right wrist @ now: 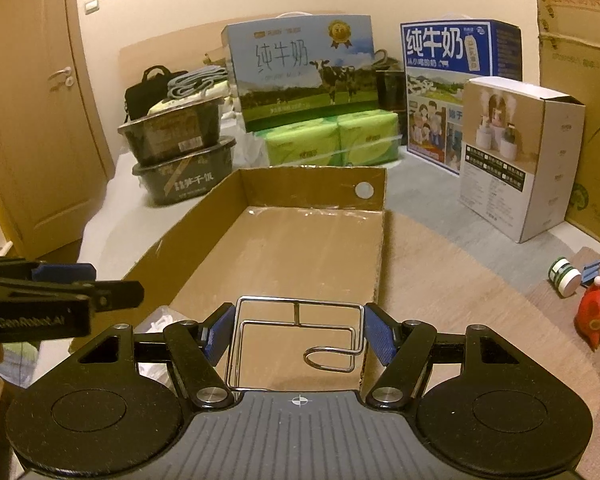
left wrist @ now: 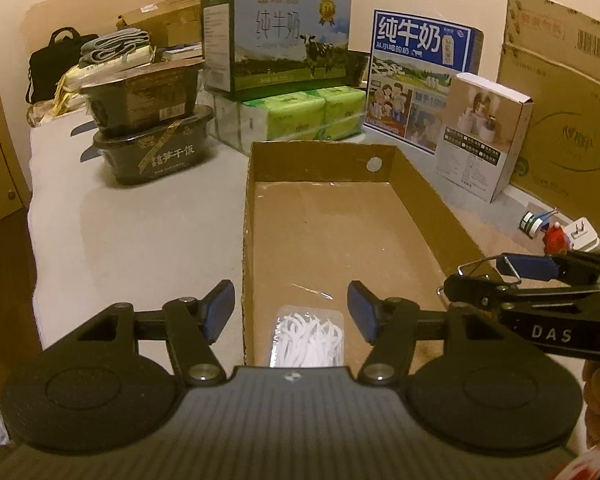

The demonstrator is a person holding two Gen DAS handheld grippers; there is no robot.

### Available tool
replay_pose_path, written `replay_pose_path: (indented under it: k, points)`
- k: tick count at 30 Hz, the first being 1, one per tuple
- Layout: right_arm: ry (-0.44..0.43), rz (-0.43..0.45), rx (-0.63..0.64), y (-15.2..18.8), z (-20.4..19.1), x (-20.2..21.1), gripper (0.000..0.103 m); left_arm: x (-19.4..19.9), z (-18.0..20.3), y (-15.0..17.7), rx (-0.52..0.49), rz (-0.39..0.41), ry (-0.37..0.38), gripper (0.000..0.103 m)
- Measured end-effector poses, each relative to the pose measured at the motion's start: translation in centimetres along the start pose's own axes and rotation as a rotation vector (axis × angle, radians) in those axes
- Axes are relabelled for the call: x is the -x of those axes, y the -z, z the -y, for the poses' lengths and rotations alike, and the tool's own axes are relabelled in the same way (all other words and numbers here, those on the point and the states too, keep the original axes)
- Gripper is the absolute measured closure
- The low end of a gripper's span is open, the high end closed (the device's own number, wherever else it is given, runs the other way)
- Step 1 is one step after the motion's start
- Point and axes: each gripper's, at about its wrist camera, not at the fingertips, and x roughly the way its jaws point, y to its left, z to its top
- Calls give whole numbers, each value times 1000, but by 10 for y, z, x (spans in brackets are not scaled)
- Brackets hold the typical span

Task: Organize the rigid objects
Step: 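Carry the floss box and wire rack into the cardboard tray and release both, then move both open grippers back toward the remaining objects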

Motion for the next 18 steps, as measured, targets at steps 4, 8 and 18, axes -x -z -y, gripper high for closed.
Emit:
replay_pose_path:
  k: [4, 8, 18]
  points:
    - [0, 2, 9, 1, -2, -1, 34, 3, -5, 4, 24, -3, -3, 44]
    - [-19, 5, 19, 2, -4, -1, 29, 6, -7, 8, 36, -5, -9, 44]
    - [39, 16, -13, 19, 6, 39, 17, 27, 4, 16, 45, 7, 3, 44]
